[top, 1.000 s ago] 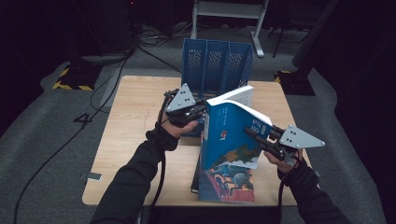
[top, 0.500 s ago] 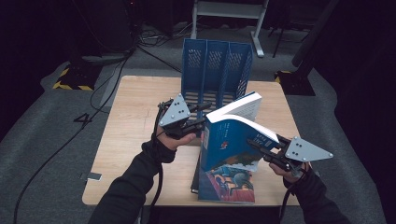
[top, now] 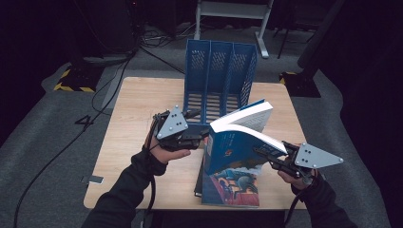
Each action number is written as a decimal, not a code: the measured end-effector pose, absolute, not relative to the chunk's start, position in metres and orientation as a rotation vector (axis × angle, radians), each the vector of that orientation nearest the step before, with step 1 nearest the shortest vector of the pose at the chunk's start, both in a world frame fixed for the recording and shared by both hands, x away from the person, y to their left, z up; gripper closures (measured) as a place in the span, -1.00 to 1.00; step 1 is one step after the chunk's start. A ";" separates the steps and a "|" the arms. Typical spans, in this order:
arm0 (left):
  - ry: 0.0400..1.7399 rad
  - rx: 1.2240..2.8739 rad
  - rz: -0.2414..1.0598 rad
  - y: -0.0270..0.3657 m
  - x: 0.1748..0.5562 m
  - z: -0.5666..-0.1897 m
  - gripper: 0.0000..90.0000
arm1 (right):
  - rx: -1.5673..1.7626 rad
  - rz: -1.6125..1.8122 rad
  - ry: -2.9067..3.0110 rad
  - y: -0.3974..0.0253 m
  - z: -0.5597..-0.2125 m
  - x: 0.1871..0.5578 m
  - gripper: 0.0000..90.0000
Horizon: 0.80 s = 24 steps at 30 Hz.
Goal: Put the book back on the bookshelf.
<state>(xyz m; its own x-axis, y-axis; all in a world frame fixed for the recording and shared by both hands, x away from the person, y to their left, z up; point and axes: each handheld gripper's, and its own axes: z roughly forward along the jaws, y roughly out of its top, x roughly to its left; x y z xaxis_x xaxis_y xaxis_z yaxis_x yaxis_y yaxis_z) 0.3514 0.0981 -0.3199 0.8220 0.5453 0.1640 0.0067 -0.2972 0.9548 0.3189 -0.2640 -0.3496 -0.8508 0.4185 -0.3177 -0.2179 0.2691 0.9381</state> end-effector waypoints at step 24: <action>0.392 2.060 0.409 0.098 0.329 -0.365 -0.28 | 0.204 1.601 2.031 -0.265 -0.351 0.317 0.63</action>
